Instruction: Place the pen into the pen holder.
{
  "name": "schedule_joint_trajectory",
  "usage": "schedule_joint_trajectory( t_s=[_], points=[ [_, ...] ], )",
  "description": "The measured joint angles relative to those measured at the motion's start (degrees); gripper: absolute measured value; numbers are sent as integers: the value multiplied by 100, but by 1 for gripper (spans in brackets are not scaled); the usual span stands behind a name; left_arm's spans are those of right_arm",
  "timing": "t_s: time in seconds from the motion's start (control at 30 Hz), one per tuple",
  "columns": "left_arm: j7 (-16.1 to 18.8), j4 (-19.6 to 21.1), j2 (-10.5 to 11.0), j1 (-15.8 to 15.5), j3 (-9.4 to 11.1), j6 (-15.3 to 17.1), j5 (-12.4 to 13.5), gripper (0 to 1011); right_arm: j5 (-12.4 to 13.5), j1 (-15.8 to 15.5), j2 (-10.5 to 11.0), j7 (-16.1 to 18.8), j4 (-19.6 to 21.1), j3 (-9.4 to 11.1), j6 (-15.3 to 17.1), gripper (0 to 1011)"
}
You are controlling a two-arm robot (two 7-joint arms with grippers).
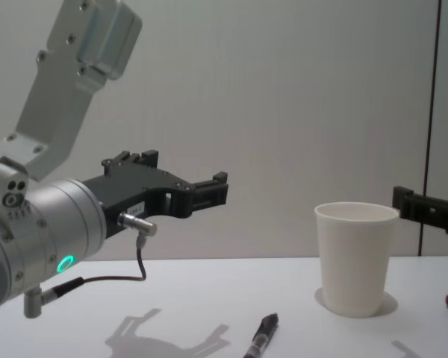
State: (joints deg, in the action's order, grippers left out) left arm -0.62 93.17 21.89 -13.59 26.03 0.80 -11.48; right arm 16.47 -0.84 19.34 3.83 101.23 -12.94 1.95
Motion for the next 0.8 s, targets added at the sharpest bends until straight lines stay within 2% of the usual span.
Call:
schedule_joint_trajectory(
  t_s=[0.4, 0.6, 0.8],
  points=[
    [0, 0, 0, 0, 0, 0, 0, 1001, 21, -2, 9, -5, 22, 15, 78, 1001],
    [0, 0, 0, 0, -1, 0, 0, 1001, 98, 4, 54, -73, 130, 75, 431, 1001],
    [0, 0, 0, 0, 0, 0, 0, 1001, 190, 90, 151, -173, 217, 194, 1018, 1001]
  ],
)
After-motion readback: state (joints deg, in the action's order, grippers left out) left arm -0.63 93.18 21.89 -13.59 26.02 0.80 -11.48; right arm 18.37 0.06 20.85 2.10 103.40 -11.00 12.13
